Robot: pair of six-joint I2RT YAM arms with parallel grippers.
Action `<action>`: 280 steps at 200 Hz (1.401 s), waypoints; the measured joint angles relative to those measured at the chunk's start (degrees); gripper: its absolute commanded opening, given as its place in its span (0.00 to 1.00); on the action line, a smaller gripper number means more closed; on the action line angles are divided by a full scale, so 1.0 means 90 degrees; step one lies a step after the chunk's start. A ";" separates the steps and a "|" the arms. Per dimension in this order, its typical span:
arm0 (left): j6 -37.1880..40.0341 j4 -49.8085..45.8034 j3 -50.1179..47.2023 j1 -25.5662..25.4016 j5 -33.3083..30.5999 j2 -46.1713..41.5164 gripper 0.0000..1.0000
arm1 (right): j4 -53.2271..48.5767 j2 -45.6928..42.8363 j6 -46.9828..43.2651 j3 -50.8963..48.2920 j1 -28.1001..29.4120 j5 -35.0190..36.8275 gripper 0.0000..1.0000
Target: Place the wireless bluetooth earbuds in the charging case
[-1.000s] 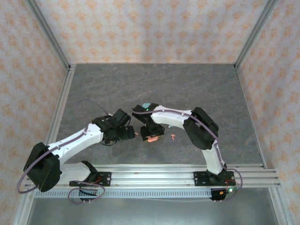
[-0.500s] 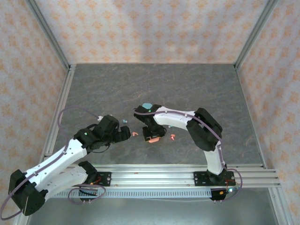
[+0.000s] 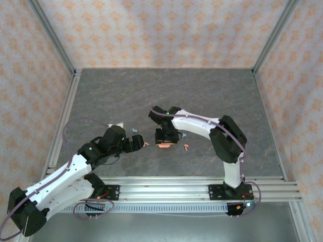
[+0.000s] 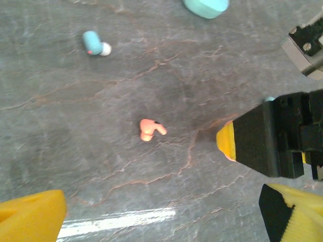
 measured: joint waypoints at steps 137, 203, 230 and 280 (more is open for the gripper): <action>0.0566 0.3696 -0.0296 -0.0454 0.0639 0.0685 0.81 | 0.0129 -0.0763 0.1260 0.1144 -0.0602 -0.1185 0.46; 0.0418 0.4762 -0.0474 -0.0454 0.0442 0.0976 0.66 | 0.0107 -0.0918 0.1588 0.1474 -0.0697 -0.1496 0.46; 0.0277 0.5039 -0.0478 -0.0454 0.0342 0.1158 0.62 | 0.0085 -0.1030 0.1659 0.1474 -0.0699 -0.1542 0.46; 0.0007 0.5588 -0.0503 -0.0459 0.0277 0.1433 0.53 | 0.0080 -0.1280 0.1719 0.1472 -0.0726 -0.1634 0.46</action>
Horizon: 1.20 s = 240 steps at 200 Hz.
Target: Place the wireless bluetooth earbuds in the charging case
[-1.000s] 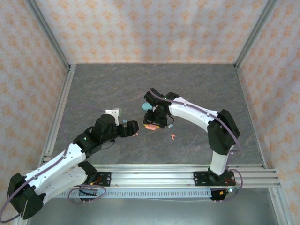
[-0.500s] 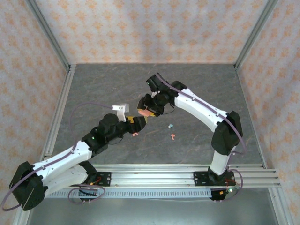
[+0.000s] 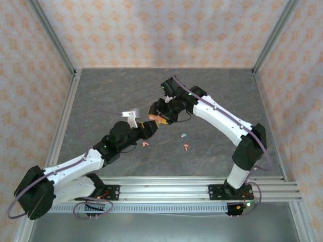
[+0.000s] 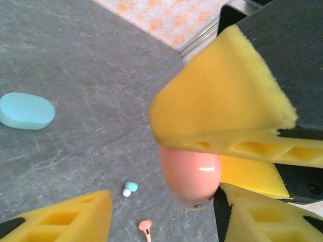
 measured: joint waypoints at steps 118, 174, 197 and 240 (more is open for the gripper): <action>-0.0163 0.0413 0.0223 -0.0041 0.0141 0.0233 0.20 | 0.0452 -0.0340 0.0233 -0.0423 -0.0151 -0.0187 0.46; -0.0165 0.0168 0.0291 -0.0041 0.0175 0.0114 0.06 | 0.0913 -0.0636 0.0517 -0.0855 -0.0177 -0.0189 0.54; -0.0165 0.0131 0.0323 -0.0068 0.0194 0.0032 0.05 | 0.1103 -0.0814 0.0605 -0.1003 -0.0158 -0.0189 0.63; -0.0491 -0.0024 0.0493 0.0097 0.0151 -0.0129 0.04 | 0.1443 -0.1331 0.0629 -0.1083 -0.0238 -0.0262 0.67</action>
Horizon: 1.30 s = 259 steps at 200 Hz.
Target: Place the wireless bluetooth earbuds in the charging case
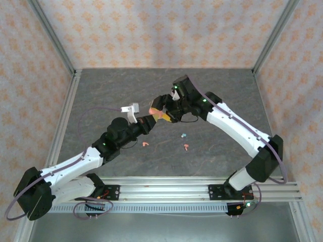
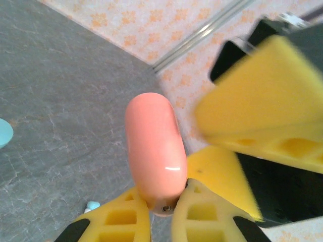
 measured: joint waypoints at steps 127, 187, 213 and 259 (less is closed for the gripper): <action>-0.1467 -0.0707 0.0818 0.0746 0.1010 -0.0695 0.00 | 0.2628 -0.0930 0.0279 -0.0933 -0.0736 -0.1076 0.58; -0.1627 -0.0767 0.1163 0.0746 0.1076 -0.0690 0.00 | 0.2975 -0.0845 0.0389 -0.0988 -0.0685 -0.1481 0.54; -0.1678 -0.0765 0.1183 0.0738 0.1093 -0.0634 0.00 | 0.3130 -0.0784 0.0440 -0.1035 -0.0583 -0.1603 0.50; -0.1695 -0.0777 0.1321 0.0695 0.1095 -0.0512 0.00 | 0.3497 -0.0510 0.0653 -0.1056 -0.0486 -0.1761 0.34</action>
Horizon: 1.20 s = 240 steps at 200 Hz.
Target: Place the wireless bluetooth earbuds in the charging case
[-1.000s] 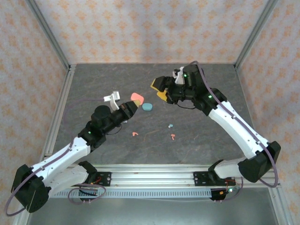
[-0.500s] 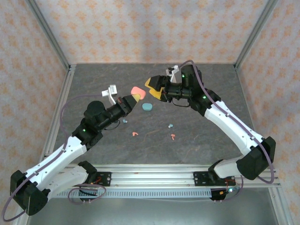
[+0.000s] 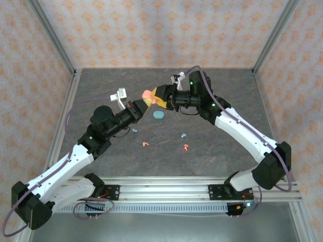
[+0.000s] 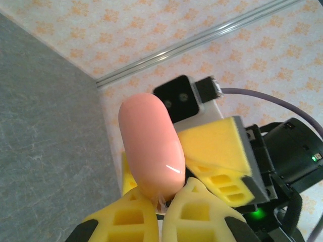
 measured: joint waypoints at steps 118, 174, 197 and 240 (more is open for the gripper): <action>0.0138 -0.0984 0.0170 0.0000 -0.0131 -0.0308 0.50 | 0.0374 0.0044 -0.0182 -0.0282 0.0044 -0.0090 0.10; 0.1146 -0.2905 0.0644 0.0019 -0.0461 -0.1190 0.66 | -0.1452 0.0260 -0.2297 0.0952 0.0034 -0.0092 0.10; 0.1834 -0.3604 0.1018 0.0078 -0.0585 -0.1511 0.69 | -0.2395 0.0323 -0.3453 0.1746 0.0017 -0.0087 0.11; 0.3796 -0.4087 0.1195 0.0141 -0.0376 -0.1863 0.76 | -0.3317 0.0316 -0.5037 0.2127 0.0019 -0.0073 0.12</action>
